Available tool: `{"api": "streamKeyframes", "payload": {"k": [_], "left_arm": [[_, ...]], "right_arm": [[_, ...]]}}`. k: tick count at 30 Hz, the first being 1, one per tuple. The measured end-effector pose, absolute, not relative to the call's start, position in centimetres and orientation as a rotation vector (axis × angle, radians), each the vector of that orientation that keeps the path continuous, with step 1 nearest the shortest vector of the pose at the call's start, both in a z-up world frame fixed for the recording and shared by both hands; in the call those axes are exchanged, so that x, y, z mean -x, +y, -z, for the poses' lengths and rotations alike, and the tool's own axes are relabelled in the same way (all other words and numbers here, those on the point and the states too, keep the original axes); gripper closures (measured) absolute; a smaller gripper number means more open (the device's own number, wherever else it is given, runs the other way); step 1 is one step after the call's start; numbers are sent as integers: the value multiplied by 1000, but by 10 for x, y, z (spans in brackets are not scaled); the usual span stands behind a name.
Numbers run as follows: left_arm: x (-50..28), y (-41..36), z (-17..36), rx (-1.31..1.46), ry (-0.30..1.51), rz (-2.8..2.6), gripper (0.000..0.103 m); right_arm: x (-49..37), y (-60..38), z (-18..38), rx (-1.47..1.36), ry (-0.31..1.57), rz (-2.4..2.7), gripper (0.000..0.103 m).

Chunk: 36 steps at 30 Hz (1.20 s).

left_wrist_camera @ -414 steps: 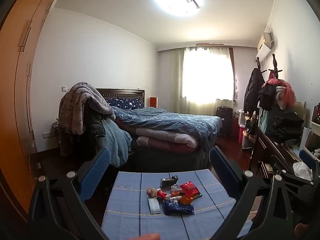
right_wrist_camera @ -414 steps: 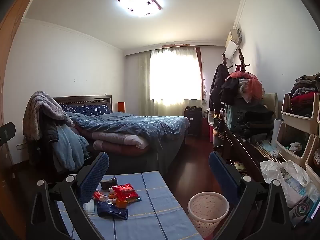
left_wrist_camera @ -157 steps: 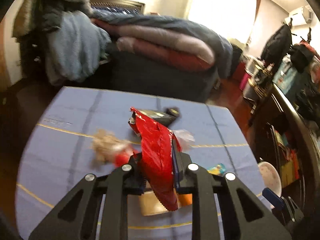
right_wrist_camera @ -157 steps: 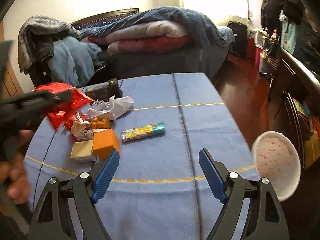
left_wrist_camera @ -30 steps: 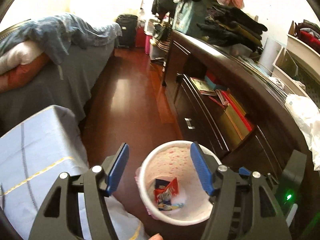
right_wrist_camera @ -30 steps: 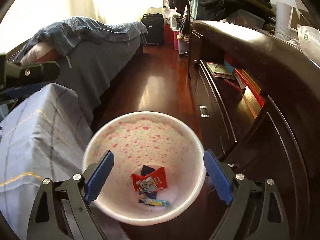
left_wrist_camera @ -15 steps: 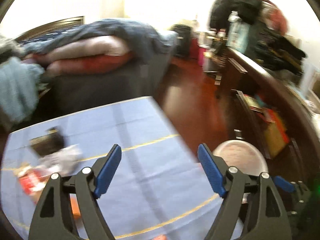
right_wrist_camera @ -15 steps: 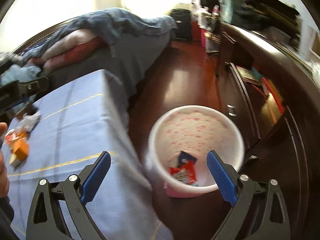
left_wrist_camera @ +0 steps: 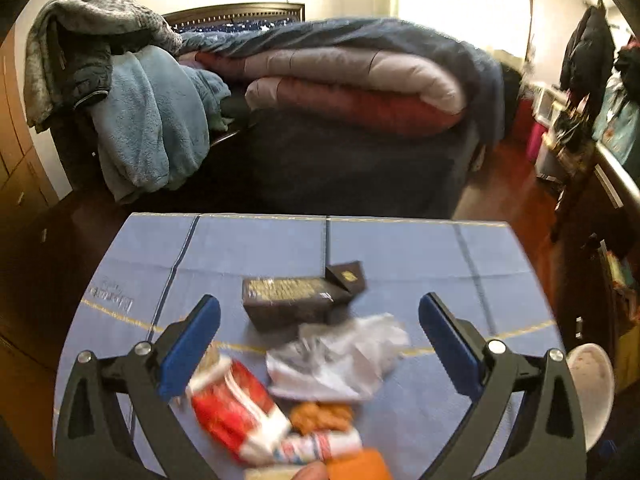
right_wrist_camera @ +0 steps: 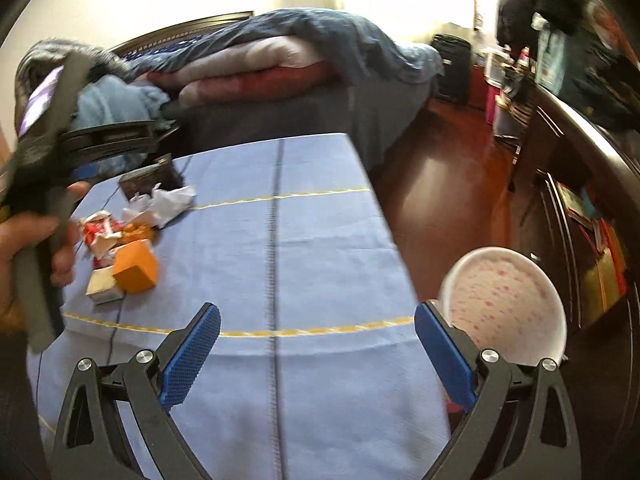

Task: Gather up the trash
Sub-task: 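Grasp the dark cigarette box with the left tool while the right tool grasps the orange sponge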

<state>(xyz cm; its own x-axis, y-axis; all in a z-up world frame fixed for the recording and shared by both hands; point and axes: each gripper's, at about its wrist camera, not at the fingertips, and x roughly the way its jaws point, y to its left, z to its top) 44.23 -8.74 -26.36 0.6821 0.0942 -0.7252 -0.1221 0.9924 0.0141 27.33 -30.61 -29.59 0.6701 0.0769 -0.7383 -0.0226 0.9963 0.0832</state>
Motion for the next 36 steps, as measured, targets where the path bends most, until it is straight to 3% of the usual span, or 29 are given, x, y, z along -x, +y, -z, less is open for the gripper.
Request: {"api": "streamKeyframes", "payload": {"k": [9,28,31,36], "left_arm": [[-496,-90,294,-15,860,-143,3],[-502,-78,314,20,935,-173,4],[-500,-72,314,65,923,-153,13],[-494,-61,309,124,889,-113,14]], "right_arm": [[-287,-268,295,-12,837,-129,6],[-294,-241,290,-16,843,-192,6],[-294,-240,290,-12,841,-189,6],[-295,-238,290,-13,844,-192,6]]}}
